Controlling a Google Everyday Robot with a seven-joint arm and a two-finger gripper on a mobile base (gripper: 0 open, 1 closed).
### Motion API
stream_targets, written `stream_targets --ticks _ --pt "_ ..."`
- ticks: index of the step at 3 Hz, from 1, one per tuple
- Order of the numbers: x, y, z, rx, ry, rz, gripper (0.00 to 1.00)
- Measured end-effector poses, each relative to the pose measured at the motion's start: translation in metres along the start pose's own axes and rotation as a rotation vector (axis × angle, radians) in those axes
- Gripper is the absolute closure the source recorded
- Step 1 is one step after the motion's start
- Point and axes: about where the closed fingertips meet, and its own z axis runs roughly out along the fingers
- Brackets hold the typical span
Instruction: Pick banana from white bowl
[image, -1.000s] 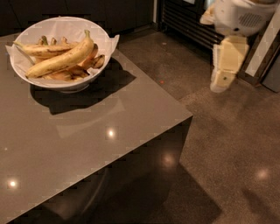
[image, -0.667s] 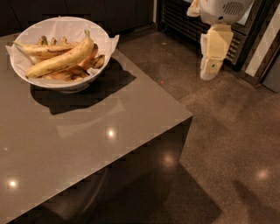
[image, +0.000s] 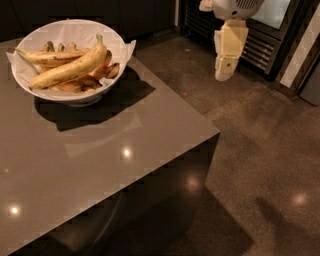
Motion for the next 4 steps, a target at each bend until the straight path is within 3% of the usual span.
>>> stream_targets --ticks 1,3,4 --pt "-0.011 -0.013 0.005 -0.001 -0.061 -0.03 0.0" --pt "-0.081 -0.064 0.021 0.004 -0.12 -0.232 0.0" --pt "-0.091 -0.074 0.021 0.04 -0.138 -0.239 0.0"
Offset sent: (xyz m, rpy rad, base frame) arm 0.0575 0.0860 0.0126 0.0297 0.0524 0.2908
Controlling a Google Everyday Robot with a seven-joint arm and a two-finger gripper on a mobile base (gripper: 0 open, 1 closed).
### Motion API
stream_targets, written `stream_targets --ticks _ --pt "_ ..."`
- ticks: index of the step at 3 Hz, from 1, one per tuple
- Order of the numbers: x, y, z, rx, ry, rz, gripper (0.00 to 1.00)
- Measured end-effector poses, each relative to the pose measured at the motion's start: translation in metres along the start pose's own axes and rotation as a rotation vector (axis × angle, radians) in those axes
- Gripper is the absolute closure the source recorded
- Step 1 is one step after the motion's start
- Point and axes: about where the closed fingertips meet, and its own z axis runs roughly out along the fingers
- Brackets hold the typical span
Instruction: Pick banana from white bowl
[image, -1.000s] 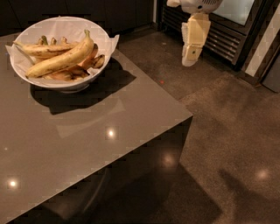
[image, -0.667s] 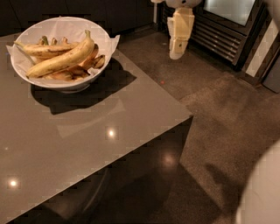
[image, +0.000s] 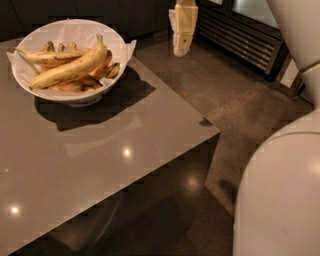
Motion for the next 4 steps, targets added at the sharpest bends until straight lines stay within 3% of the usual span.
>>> stream_targets --ticks 2,3,4 --pt "-0.036 -0.025 0.03 -0.02 -0.114 -0.09 0.0" --pt "-0.038 -0.033 0.031 0.01 -0.122 -0.087 0.0" --pt "-0.062 -0.031 0.035 -0.03 -0.122 -0.121 0.0"
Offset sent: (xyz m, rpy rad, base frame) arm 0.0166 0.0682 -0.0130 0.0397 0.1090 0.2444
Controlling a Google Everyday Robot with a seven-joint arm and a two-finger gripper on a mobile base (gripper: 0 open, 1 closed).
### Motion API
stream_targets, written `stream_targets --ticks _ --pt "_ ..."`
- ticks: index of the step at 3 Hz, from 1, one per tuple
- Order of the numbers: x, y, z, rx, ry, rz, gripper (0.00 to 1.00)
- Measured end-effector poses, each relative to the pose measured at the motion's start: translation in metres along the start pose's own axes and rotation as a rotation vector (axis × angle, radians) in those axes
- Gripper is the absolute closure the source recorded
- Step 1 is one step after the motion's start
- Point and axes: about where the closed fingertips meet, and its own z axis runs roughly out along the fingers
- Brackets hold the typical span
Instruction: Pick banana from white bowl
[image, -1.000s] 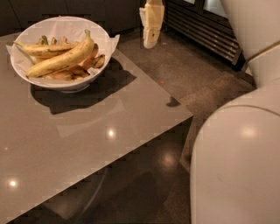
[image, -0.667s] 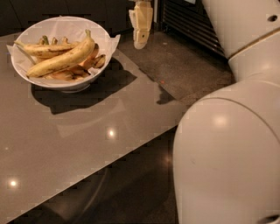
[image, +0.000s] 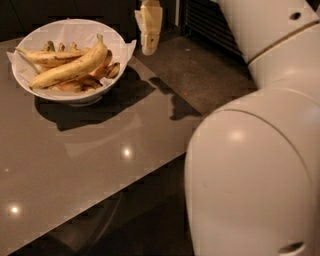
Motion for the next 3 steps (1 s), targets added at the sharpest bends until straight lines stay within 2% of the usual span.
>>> stream_targets --ticks 2,3 --pt "-0.048 -0.015 0.027 -0.051 -0.041 -0.042 0.0" --pt "-0.05 -0.024 0.03 -0.02 -0.047 -0.044 0.0"
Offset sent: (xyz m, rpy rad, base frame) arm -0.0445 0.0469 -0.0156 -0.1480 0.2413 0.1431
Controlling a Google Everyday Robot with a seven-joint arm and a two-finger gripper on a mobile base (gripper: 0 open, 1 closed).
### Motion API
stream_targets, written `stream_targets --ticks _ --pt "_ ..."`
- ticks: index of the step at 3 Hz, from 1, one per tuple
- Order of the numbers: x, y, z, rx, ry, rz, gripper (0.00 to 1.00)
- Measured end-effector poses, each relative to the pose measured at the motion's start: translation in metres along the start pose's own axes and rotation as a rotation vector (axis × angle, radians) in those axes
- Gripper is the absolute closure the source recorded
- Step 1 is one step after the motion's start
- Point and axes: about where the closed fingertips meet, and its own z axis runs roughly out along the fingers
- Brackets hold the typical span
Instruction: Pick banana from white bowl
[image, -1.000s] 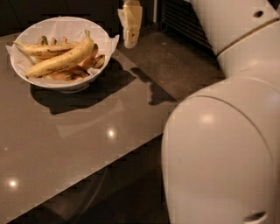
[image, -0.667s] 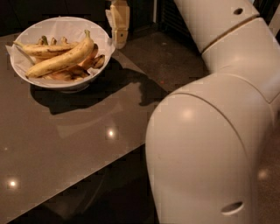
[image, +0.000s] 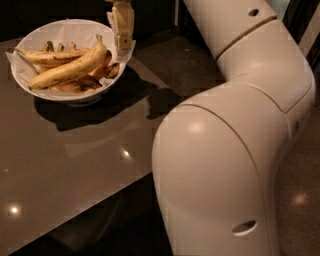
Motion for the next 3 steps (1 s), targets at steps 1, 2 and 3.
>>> stream_targets --ticks 1,2,3 --pt "-0.021 0.003 0.016 -0.043 -0.019 -0.021 0.0" --pt "-0.032 0.009 0.033 -0.09 -0.037 -0.014 0.0" --pt "-0.039 0.016 0.051 -0.136 -0.055 0.007 0.0"
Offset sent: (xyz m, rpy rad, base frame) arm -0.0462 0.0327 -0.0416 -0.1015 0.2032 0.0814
